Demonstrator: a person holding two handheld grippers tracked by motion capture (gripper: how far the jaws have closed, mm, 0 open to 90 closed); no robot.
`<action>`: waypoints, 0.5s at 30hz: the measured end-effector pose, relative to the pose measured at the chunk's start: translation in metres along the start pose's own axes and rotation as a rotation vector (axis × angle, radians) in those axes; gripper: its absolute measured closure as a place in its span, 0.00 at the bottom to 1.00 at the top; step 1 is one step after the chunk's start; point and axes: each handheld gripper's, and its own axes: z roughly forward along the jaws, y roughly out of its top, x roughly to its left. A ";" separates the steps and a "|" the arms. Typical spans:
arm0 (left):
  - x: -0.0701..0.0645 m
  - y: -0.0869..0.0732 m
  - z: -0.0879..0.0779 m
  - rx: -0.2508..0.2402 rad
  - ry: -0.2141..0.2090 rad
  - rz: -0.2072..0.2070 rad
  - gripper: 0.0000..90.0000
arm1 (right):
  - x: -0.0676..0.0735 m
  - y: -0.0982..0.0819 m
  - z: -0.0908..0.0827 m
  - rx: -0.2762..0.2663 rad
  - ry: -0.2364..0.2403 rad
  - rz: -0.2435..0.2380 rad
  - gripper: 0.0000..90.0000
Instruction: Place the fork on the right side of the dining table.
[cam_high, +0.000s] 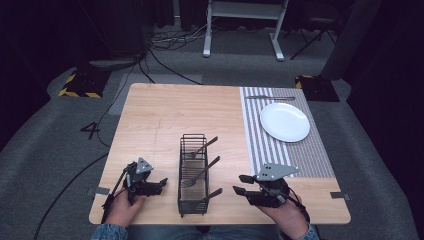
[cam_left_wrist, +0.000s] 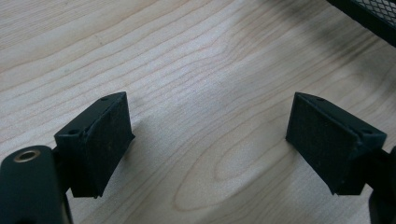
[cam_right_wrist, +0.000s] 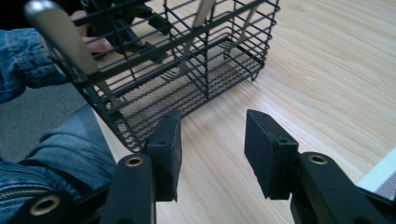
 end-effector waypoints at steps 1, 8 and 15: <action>0.000 0.000 0.000 0.000 0.000 0.000 0.16 | 0.002 0.003 0.000 -0.001 0.014 -0.002 0.63; 0.000 0.000 0.000 0.000 0.000 0.000 0.16 | 0.012 0.011 0.001 -0.010 0.049 -0.031 0.61; 0.000 0.000 0.000 0.000 0.000 0.000 0.16 | 0.024 0.021 0.002 -0.032 0.115 -0.057 0.61</action>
